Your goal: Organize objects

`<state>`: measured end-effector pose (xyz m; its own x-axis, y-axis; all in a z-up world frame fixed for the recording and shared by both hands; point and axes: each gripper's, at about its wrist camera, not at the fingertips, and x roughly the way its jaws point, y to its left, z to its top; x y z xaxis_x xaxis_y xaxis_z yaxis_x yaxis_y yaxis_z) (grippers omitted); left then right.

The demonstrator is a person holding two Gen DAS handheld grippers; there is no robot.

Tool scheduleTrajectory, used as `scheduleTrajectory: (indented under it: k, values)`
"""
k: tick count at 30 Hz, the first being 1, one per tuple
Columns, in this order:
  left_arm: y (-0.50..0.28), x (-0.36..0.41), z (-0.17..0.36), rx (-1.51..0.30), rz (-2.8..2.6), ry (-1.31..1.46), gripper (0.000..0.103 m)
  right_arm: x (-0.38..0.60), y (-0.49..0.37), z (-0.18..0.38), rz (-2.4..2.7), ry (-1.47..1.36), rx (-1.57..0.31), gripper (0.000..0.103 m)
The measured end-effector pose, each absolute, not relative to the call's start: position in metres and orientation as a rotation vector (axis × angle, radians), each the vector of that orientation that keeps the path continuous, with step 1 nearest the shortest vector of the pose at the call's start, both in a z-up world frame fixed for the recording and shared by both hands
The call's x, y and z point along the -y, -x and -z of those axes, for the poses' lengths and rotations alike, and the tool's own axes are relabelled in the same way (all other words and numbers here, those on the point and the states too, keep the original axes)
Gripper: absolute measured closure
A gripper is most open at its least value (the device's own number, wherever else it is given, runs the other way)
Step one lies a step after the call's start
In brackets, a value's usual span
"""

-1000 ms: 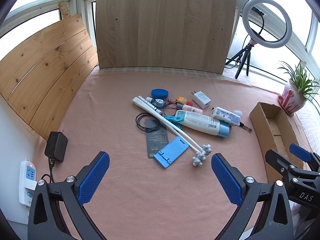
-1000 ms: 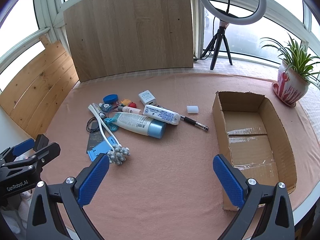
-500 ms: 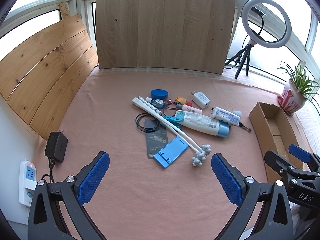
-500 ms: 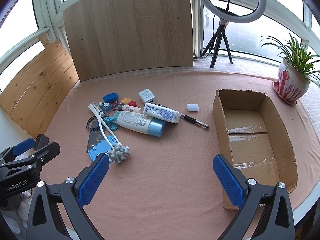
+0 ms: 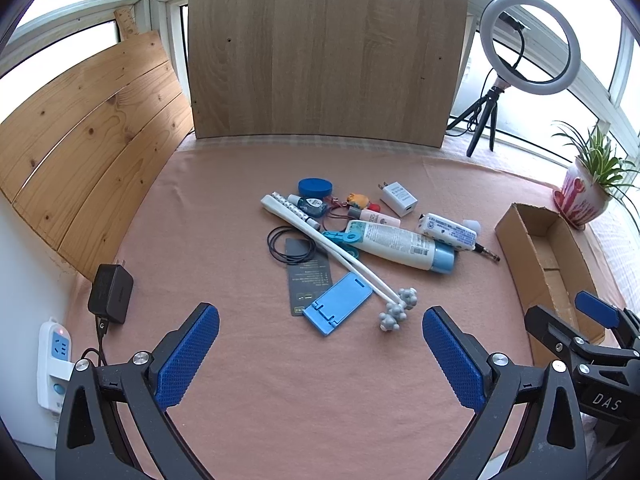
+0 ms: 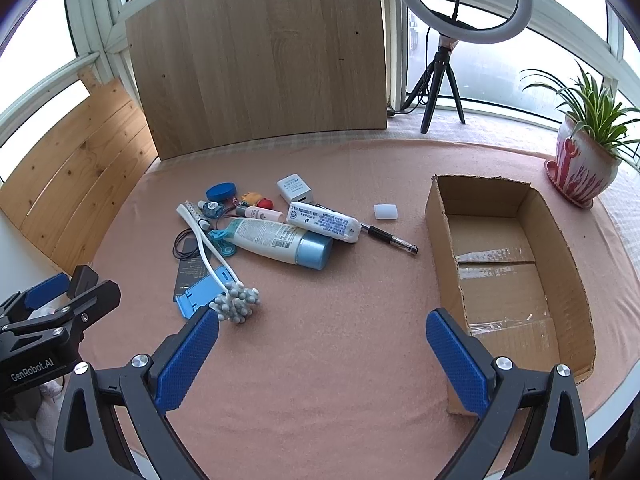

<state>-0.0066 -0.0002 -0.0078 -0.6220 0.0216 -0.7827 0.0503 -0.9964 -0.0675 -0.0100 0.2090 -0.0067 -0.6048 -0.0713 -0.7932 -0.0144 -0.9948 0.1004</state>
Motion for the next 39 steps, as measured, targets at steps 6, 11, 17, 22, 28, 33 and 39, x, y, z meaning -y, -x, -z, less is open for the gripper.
scheduleTrajectory:
  k: [6,11,17,22,28,33,39]
  values:
    - [0.006,-0.004,0.007,-0.128,2.813,-1.357,0.000,-0.211,0.008,0.007,2.787,-1.378,0.162,0.001]
    - [0.008,-0.002,0.007,-0.139,2.808,-1.357,0.000,-0.210,0.009,0.006,2.784,-1.379,0.152,0.000]
    - [0.008,0.002,0.008,-0.154,2.806,-1.355,0.000,-0.209,0.011,0.007,2.779,-1.387,0.148,0.001]
    - [0.011,0.005,0.008,-0.156,2.804,-1.356,0.000,-0.208,0.014,0.007,2.779,-1.387,0.136,0.001]
    - [0.014,0.003,0.009,-0.145,2.809,-1.364,0.000,-0.207,0.015,0.007,2.783,-1.392,0.133,0.001]
    - [0.016,0.001,0.010,-0.138,2.807,-1.370,0.000,-0.208,0.016,0.008,2.781,-1.396,0.138,0.000]
    - [0.020,0.008,0.014,-0.160,2.791,-1.376,0.000,-0.212,0.020,0.011,2.778,-1.403,0.135,0.000]
